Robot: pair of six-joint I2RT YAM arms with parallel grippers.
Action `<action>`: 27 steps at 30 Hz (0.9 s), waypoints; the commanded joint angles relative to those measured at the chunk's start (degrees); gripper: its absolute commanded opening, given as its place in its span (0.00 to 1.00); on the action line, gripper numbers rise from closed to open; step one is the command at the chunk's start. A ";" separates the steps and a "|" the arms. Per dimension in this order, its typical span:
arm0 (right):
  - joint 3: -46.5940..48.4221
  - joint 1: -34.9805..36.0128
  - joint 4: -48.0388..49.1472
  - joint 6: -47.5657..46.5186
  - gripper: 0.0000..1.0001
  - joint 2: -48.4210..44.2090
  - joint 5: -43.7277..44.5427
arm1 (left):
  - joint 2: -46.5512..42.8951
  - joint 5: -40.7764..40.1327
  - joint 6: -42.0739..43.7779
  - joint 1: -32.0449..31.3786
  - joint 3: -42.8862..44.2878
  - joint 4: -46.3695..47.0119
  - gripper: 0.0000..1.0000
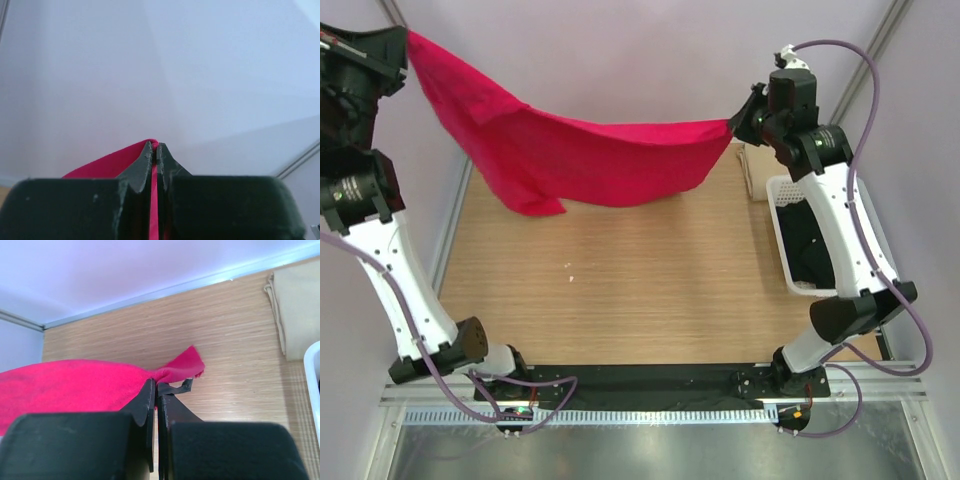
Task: Fold and stack the t-shirts
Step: Flatten the tshirt out
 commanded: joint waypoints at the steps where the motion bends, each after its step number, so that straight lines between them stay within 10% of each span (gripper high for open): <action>1: 1.02 0.32 2.32 -2.47 0.01 -7.40 -2.84 | -4.77 -1.33 1.73 -0.03 6.72 5.52 0.00; 9: 4.16 0.58 3.10 -5.72 0.01 -15.14 -0.48 | -7.51 -3.88 5.86 -0.73 11.74 2.17 0.00; 27: 15.16 0.58 12.07 -11.09 0.01 -1.17 5.58 | 0.59 -3.88 1.64 -0.74 6.91 15.71 0.01</action>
